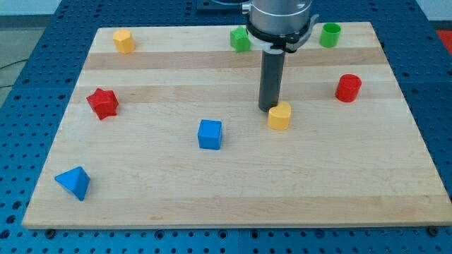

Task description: Move the blue cube towards the bottom right of the board

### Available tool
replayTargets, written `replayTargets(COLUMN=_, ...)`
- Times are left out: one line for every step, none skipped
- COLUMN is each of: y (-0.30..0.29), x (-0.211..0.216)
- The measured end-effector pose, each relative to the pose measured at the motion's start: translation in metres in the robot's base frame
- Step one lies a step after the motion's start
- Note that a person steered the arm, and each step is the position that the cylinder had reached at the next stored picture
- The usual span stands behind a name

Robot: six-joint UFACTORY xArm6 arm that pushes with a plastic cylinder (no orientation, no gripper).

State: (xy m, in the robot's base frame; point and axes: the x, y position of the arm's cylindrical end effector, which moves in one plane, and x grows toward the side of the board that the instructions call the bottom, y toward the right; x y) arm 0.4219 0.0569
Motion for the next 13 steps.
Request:
replayTargets(y=0.022, x=0.0)
replayTargets(y=0.024, x=0.049)
replayTargets(y=0.029, x=0.082)
replayTargets(y=0.08, x=0.082)
replayTargets(y=0.083, x=0.102)
replayTargets(y=0.026, x=0.112)
replayTargets(y=-0.057, x=0.117)
replayTargets(y=-0.079, x=0.122)
replayTargets(y=-0.122, x=0.106)
replayTargets(y=-0.19, x=0.09)
replayTargets(y=-0.171, x=0.064)
replayTargets(y=-0.084, x=0.075)
replayTargets(y=0.017, x=0.079)
